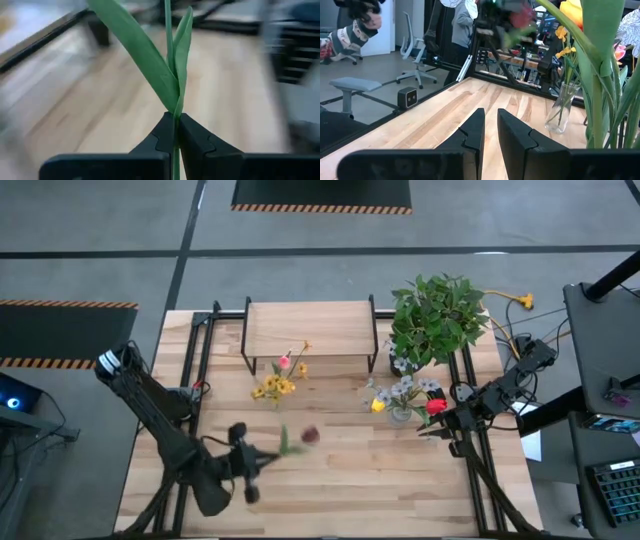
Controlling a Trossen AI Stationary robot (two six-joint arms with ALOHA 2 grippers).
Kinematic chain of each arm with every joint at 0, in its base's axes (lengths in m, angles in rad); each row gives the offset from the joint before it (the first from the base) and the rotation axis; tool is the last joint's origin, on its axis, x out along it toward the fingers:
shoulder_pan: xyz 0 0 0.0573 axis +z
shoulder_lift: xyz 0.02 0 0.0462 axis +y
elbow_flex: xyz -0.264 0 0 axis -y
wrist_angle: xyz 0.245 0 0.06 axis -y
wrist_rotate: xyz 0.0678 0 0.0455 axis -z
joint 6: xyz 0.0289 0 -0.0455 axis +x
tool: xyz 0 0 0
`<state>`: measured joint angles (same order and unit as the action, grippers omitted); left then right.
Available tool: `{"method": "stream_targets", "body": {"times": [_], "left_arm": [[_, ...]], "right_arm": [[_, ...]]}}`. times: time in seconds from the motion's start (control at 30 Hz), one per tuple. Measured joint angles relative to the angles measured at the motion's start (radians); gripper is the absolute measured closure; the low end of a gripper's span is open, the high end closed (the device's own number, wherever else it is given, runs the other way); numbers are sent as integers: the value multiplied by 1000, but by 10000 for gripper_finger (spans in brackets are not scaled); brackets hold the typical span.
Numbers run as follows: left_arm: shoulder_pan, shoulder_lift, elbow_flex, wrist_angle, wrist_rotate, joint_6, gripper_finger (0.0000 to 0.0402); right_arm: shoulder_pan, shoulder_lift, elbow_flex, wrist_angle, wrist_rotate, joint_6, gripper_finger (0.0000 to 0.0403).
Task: Pick and place flowers into a vace then onto a shelf
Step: Put the dark red tulip into the left transparent vase
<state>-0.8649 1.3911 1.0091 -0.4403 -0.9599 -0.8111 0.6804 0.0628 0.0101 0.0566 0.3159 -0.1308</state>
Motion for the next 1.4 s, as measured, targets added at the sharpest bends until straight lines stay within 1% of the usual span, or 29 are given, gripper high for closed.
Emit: {"method": "stream_targets", "body": {"times": [0.07,0.13,0.2,0.27,0.37,0.5,0.57,0.63,0.7,0.73,0.83,0.97,1.1,1.27,1.4], "left_arm": [[5,-16,-5,200,63,267,402],[9,-23,-15,379,103,528,402],[10,-25,-31,527,113,769,402],[15,-31,-55,649,114,955,402],[37,-53,-121,774,114,1123,401],[94,-117,-268,978,117,1264,401],[122,-167,-355,1127,164,1340,401],[147,-218,-440,1265,265,1415,401],[176,-274,-517,1372,374,1474,401],[192,-302,-552,1419,410,1487,401],[250,-368,-633,1527,463,1518,401],[341,-414,-704,1605,582,1533,401],[408,-429,-728,1643,590,1534,401],[453,-428,-710,1651,606,1529,401],[491,-414,-698,1649,605,1461,401]], "right_arm": [[0,0,0,0,0,0,360],[0,0,0,0,0,0,360],[0,0,0,0,0,0,360],[0,0,0,0,0,0,360],[0,0,0,0,0,0,360],[0,0,0,0,0,1,360],[0,0,0,0,0,8,360],[0,0,0,0,0,26,360],[0,0,0,0,0,30,360],[0,0,0,0,0,29,360],[0,0,0,0,0,28,360],[0,0,0,0,0,28,360],[0,0,0,0,0,27,360],[0,0,0,0,0,27,360],[0,1,0,0,0,22,360]]}}
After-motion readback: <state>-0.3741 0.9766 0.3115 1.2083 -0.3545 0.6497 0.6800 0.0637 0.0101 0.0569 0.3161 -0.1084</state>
